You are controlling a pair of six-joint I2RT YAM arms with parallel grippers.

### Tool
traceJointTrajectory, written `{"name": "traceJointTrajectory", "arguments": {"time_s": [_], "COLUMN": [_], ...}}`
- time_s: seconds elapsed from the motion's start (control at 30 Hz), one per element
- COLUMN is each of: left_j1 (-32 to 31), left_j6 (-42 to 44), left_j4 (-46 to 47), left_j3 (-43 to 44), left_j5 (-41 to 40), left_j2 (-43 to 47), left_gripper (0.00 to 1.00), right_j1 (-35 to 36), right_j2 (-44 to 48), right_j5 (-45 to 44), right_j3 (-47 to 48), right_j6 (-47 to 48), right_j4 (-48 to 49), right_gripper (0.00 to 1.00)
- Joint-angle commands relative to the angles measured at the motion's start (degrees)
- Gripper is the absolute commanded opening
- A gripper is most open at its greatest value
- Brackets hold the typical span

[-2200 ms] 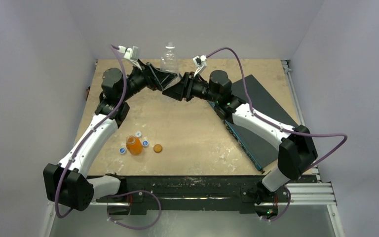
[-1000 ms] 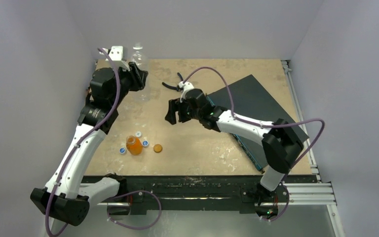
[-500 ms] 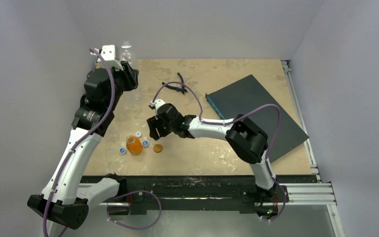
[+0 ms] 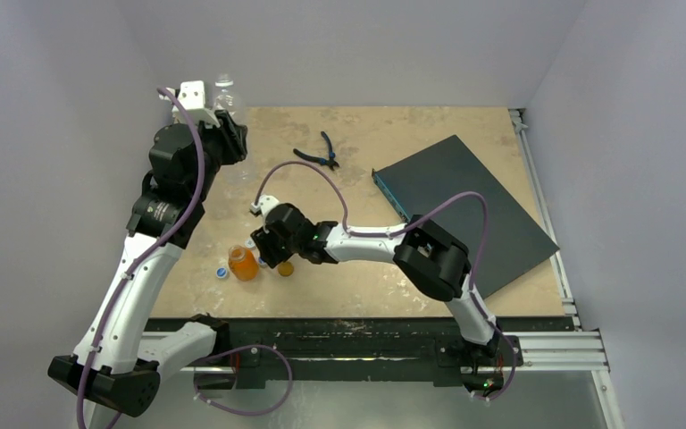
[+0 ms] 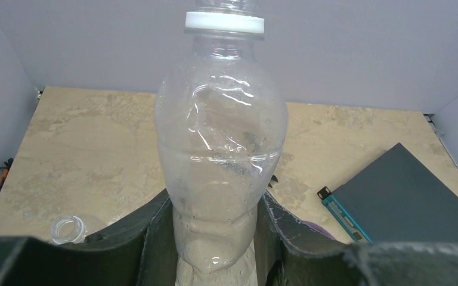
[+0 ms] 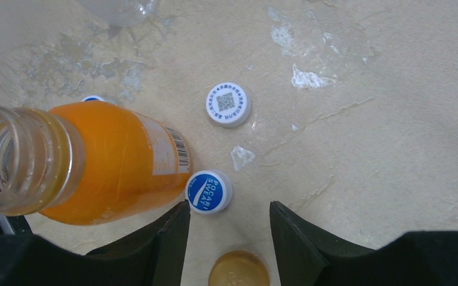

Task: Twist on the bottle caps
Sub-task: Move the bottle cap to the center of the board.

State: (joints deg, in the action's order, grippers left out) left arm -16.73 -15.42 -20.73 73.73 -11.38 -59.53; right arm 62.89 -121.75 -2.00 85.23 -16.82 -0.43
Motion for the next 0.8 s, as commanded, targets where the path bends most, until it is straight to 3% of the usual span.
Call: {"name": "traceJointTrajectory", "arguments": {"time_s": [0.0, 0.77], "left_j1": [0.3, 0.3], "left_j6": [0.5, 0.9], "left_j4": [0.9, 0.6], "left_j3": [2.4, 2.0], "left_j5": [-1.4, -1.9], "left_j2": [1.0, 0.9], "left_gripper": [0.23, 0.24], "right_j1": [1.4, 4.6], "right_j2": [-1.8, -7.2], "right_j5": [-2.5, -9.1], "right_j3": [3.8, 8.9], "right_j6": [2.2, 4.3], "right_j4": [-0.8, -2.6], "right_gripper": [0.54, 0.53]}}
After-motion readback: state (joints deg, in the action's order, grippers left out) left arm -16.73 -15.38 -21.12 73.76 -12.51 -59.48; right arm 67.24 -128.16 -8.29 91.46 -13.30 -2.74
